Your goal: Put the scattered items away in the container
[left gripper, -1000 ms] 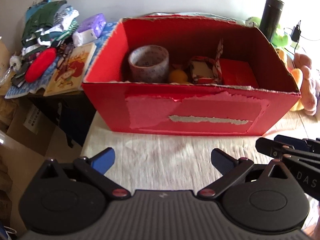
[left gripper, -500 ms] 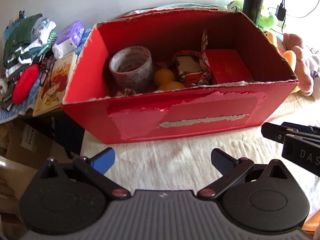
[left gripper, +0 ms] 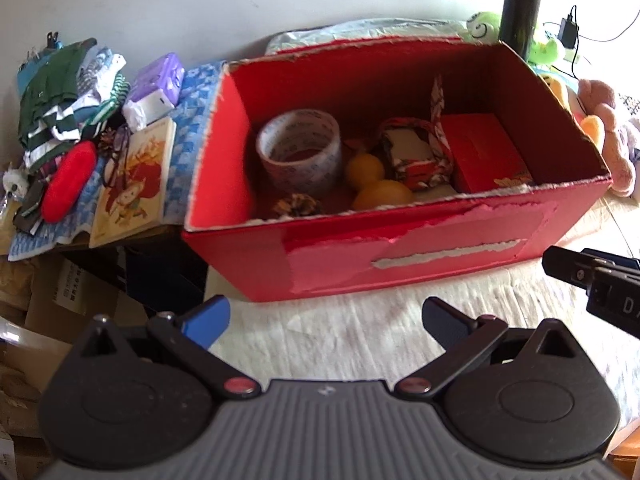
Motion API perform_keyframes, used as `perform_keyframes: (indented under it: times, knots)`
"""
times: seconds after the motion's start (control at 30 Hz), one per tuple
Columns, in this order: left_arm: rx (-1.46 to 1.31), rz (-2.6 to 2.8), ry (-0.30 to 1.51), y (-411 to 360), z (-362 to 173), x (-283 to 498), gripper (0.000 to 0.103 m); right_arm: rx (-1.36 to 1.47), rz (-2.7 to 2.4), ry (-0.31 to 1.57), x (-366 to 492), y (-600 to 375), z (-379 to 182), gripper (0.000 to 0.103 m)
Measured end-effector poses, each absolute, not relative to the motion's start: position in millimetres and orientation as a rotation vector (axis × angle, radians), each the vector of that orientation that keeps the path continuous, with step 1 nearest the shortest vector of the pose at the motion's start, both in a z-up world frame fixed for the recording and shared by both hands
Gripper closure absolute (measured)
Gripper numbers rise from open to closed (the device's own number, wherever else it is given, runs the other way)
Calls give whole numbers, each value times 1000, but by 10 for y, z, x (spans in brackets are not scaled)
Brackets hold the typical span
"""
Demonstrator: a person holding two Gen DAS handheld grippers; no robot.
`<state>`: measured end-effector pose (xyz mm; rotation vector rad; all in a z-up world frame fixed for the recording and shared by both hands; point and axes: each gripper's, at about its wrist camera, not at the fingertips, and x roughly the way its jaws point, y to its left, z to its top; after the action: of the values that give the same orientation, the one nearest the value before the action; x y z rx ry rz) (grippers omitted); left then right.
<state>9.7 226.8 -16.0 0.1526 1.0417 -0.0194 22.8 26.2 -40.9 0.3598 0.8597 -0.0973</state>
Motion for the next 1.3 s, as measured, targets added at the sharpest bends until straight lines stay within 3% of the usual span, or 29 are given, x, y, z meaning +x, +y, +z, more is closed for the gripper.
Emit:
perform_keyframes:
  times: [0.2,0.33,0.93,1.3]
  knots:
    - [139,-26,1011,2401,-46,84,1,344,-112,812,207,385,-254,64]
    - [135,-28,996,2442,16,99,1,332,-130,788,197,432,-200,58]
    - [78,-2,910,2412,395,503,1,306,-133,700,575,318,220,58]
    - [61,34,920,2330,379,831,1,260,-129,720,891,175,194,58]
